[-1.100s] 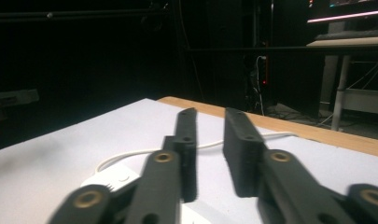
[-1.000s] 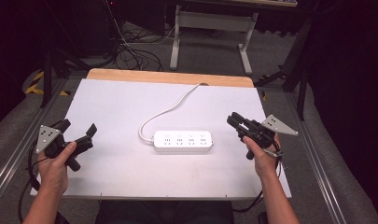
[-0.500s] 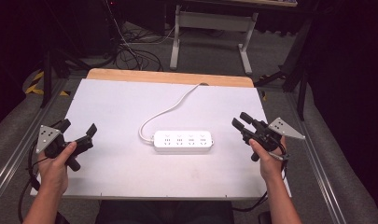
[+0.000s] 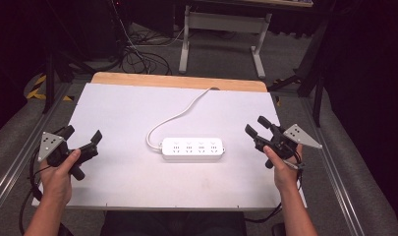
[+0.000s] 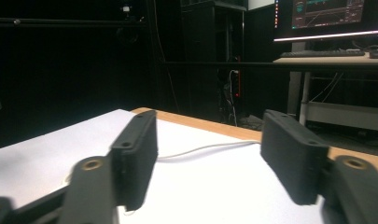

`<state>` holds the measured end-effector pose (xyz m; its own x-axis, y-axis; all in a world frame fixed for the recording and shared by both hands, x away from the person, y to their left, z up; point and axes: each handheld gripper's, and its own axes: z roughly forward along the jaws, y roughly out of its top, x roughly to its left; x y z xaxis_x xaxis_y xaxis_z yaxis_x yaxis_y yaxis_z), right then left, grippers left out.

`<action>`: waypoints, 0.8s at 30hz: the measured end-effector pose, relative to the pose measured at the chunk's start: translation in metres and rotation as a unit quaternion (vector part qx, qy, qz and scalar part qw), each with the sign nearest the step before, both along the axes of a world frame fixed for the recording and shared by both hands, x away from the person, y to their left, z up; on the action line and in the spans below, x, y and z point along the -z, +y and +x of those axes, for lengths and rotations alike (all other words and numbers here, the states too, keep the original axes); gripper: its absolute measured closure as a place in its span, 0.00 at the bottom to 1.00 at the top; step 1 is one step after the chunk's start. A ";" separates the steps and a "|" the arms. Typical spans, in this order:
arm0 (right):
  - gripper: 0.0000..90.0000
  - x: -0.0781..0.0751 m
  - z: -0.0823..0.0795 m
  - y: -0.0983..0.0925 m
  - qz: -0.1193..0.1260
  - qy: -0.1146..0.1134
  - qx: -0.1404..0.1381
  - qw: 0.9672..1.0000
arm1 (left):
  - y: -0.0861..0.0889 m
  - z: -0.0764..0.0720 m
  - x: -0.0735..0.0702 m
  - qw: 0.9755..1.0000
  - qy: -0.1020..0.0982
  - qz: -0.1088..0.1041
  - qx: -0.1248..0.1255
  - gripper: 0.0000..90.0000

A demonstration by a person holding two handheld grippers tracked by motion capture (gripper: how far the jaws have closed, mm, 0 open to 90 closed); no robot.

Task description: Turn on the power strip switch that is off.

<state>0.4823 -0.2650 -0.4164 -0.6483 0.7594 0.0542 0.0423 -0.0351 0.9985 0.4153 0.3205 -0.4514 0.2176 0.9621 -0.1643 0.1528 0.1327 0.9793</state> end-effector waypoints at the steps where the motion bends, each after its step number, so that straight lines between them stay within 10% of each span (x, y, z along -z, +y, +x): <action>1: 0.33 0.000 0.000 0.000 0.001 0.000 0.000 1.000 | 0.000 0.000 0.000 1.000 0.000 0.000 0.000 0.03; 15: 0.02 0.002 0.002 -0.001 0.000 0.004 0.005 1.000 | 0.000 0.000 0.000 1.000 0.000 0.000 -0.001 0.03; 24: 0.01 0.003 0.002 -0.003 0.002 -0.001 0.009 1.000 | 0.000 0.000 0.000 1.000 0.000 0.000 -0.001 0.03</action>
<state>0.4845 -0.2678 -0.4193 -0.6348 0.7706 0.0568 0.0399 -0.0408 0.9984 0.4150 0.3204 -0.4513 0.2165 0.9624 -0.1639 0.1525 0.1325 0.9794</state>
